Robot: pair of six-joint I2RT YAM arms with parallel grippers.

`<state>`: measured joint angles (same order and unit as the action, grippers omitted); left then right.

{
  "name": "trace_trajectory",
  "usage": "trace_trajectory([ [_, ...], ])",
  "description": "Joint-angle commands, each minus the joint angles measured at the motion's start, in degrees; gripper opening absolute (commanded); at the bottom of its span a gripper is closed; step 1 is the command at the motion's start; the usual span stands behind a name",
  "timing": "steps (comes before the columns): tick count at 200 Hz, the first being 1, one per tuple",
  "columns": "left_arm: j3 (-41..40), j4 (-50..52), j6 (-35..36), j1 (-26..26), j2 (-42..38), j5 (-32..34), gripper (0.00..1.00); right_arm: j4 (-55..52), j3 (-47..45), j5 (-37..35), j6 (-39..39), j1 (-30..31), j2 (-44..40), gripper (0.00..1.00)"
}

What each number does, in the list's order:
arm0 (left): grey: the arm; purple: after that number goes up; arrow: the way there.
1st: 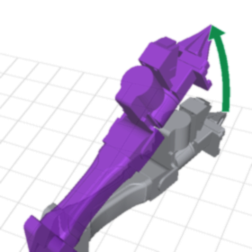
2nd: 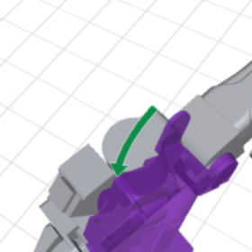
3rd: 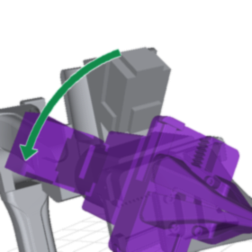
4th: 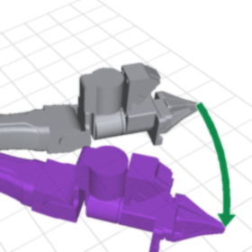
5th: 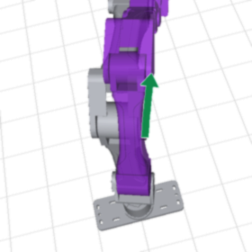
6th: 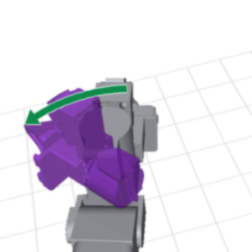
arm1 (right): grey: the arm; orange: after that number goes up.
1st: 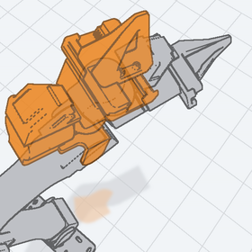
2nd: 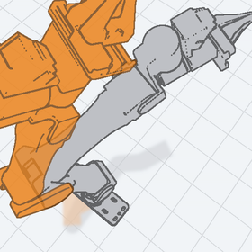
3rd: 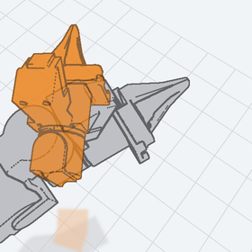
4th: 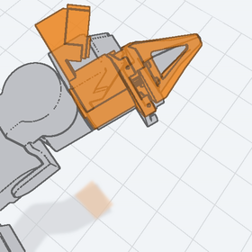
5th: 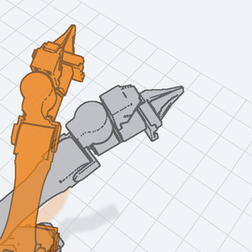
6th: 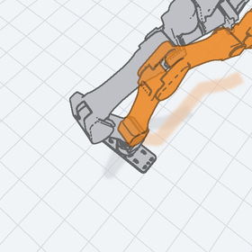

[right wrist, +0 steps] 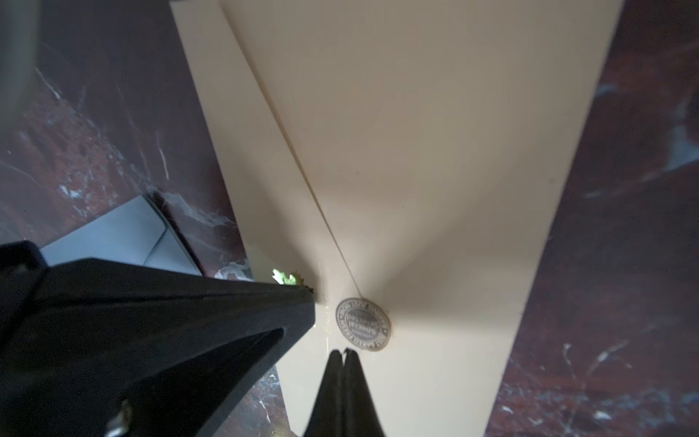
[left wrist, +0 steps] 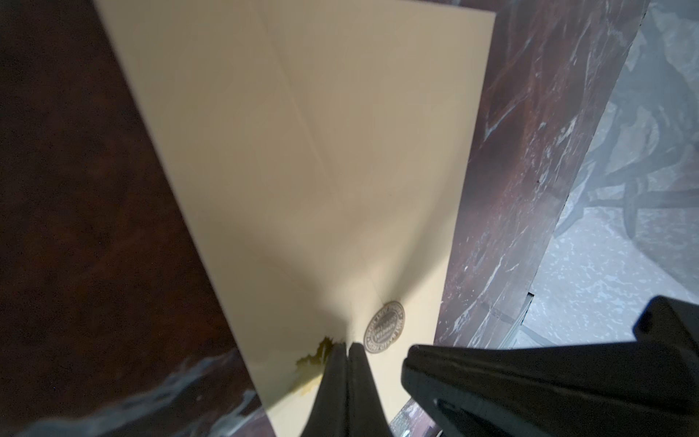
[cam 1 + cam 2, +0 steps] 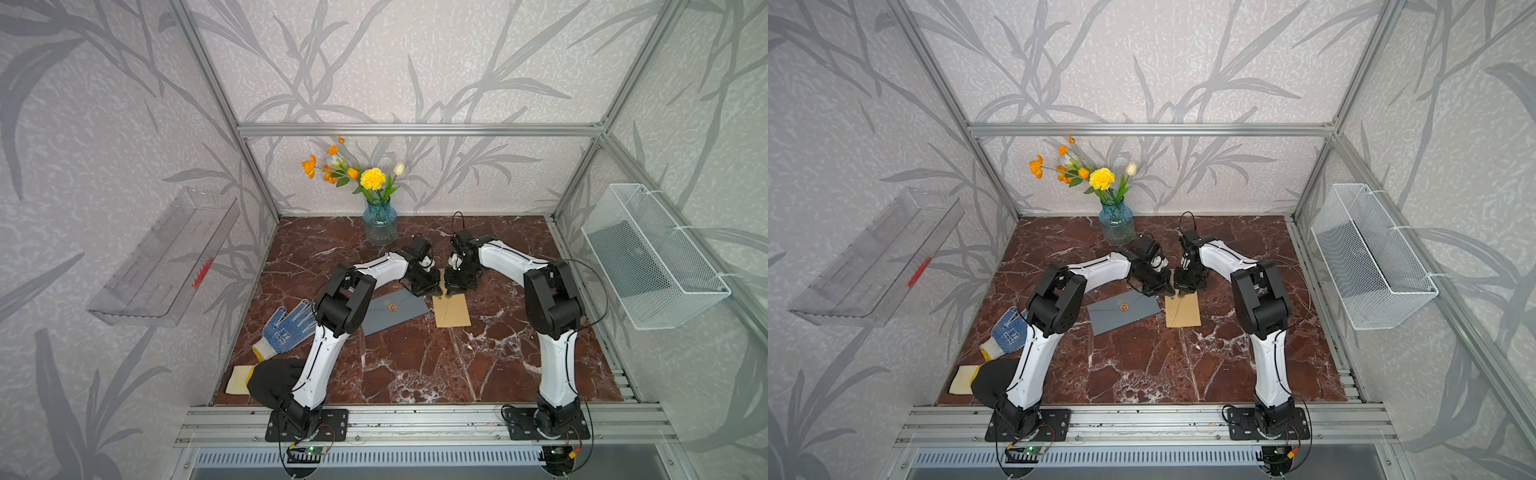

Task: Fold the letter paper in half and place it into the envelope
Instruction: Fold the envelope flap on the envelope.

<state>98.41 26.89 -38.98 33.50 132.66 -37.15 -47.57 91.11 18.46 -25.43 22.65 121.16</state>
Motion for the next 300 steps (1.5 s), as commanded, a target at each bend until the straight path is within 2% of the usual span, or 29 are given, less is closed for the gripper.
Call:
trace_trajectory([
  [1,-1.57,5.87,0.94,0.86,1.57,2.74,0.00,0.11,0.48,-1.20,-0.43,-0.15,1.66,0.00],
  [78,-1.91,6.23,1.10,0.85,1.01,2.80,0.00,1.50,-3.86,-2.87,0.03,-0.06,4.04,0.00],
  [117,-2.09,6.25,1.19,0.80,0.85,3.02,0.00,-2.48,-3.89,-8.47,0.03,-0.16,4.92,0.00],
  [152,-2.16,6.47,1.19,0.77,0.81,3.24,0.00,-3.85,-7.65,-11.87,-0.23,-0.11,2.44,0.00],
  [187,-2.48,6.26,1.19,0.76,0.83,3.57,0.00,-5.65,-9.19,-14.35,0.11,-0.15,2.04,0.00],
  [213,-2.35,5.63,0.92,0.76,0.71,3.49,0.00,-5.10,-8.88,-13.49,1.20,-0.15,1.97,0.00],
  [229,-0.40,5.59,1.55,0.85,0.82,2.52,0.00,-3.92,-8.05,-11.73,2.10,-0.15,1.29,0.00],
  [249,5.98,9.85,4.14,1.29,0.59,3.08,0.00,-3.22,-5.63,-9.29,3.76,-0.16,-0.53,0.00],
  [261,10.36,13.02,5.72,1.38,-0.12,4.52,0.05,-3.49,-3.72,-8.79,4.53,-0.18,-2.61,0.00],
  [270,13.10,15.05,6.69,1.39,-0.95,5.88,0.12,-3.85,-2.18,-8.66,5.12,-0.25,-4.42,0.00],
  [278,15.32,16.56,7.75,1.41,-2.02,7.57,0.23,-4.08,-1.03,-8.55,5.75,-0.38,-6.13,0.08],
  [285,16.58,18.11,8.65,1.36,-3.12,9.26,0.34,-4.24,-0.16,-8.50,6.36,-0.48,-7.66,0.23],
  [292,17.20,19.09,9.39,1.23,-4.45,10.95,0.46,-4.29,0.42,-8.60,6.87,-0.71,-9.21,0.48],
  [300,17.15,20.00,10.15,0.93,-6.37,13.25,0.63,-4.20,0.86,-8.74,7.46,-1.13,-10.93,0.88],
])
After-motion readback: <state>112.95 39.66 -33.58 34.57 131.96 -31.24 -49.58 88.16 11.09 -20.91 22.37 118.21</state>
